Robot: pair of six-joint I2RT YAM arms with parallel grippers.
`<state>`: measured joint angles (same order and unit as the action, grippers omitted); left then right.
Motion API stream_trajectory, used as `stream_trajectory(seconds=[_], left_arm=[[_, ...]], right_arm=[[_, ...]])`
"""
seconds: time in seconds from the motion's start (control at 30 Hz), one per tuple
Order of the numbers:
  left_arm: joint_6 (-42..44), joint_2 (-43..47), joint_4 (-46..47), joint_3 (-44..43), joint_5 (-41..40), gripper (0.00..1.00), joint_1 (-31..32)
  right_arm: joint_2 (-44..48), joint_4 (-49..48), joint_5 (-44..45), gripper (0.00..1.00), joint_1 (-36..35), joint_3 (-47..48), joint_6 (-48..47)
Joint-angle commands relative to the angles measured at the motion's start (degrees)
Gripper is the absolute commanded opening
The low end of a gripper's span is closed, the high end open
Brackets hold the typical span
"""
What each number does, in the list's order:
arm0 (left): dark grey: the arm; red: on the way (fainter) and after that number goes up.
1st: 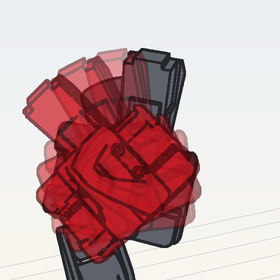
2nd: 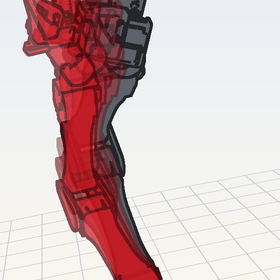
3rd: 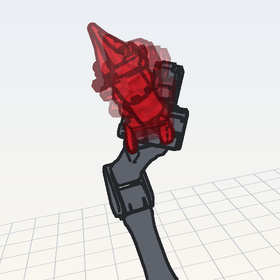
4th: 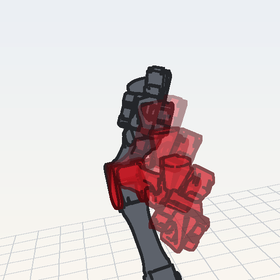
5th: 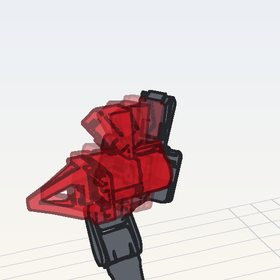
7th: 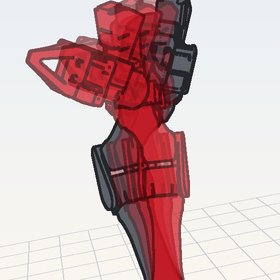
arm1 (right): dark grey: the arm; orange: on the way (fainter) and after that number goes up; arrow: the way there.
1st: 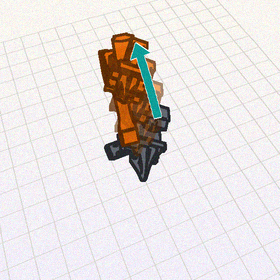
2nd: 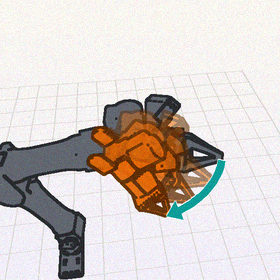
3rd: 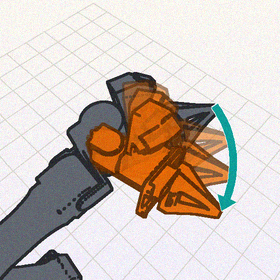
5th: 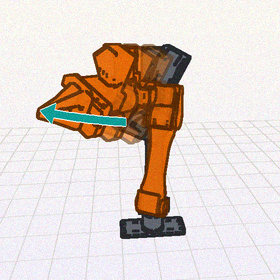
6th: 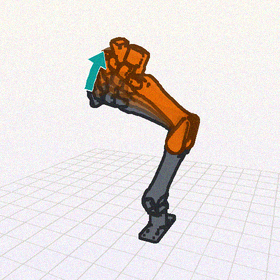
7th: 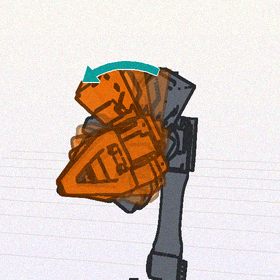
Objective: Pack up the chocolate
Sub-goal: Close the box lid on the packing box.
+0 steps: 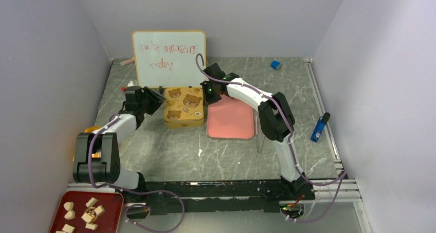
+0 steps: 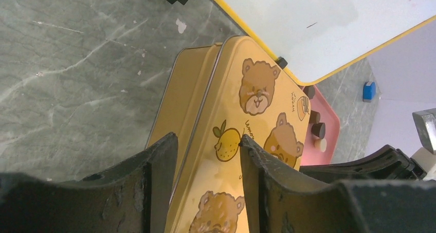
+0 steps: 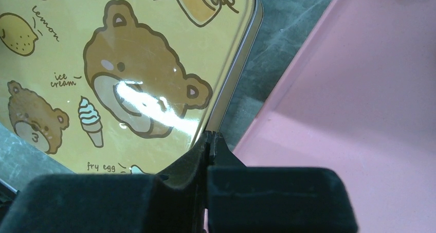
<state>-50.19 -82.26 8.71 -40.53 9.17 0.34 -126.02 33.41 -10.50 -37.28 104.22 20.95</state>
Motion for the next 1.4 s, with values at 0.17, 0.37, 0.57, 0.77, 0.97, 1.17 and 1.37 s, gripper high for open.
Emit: stream_trajectory(seconds=[0.17,0.37,0.57,0.77,0.97,1.17,1.37], left_arm=[[0.99,-1.24,2.19,0.37,0.88,0.52,-0.25],[1.23,-1.93,1.44,0.26,0.99,0.51,-0.25],[1.26,-1.99,1.23,0.71,0.61,0.51,0.10],[0.81,-2.62,1.44,0.72,0.25,0.48,1.35],[0.54,-2.39,0.67,0.85,-0.95,0.44,3.18],[0.49,-1.36,-0.32,1.92,-2.04,0.41,4.35],[-0.20,-0.80,0.36,3.76,-2.36,0.39,5.38]], right_arm=[[-0.63,0.43,0.76,0.00,-0.43,2.74,-1.05],[-0.89,0.72,0.51,0.00,-0.45,3.19,-1.09],[-0.72,0.86,0.40,0.00,-0.63,3.18,-1.38],[-0.29,1.00,0.39,0.00,-0.62,2.71,-2.14],[0.22,1.25,0.23,0.00,-0.62,2.22,-2.85],[1.03,1.21,-0.36,0.00,-0.63,1.14,-3.62],[1.80,0.90,-0.73,0.00,-0.76,-0.23,-4.08]])
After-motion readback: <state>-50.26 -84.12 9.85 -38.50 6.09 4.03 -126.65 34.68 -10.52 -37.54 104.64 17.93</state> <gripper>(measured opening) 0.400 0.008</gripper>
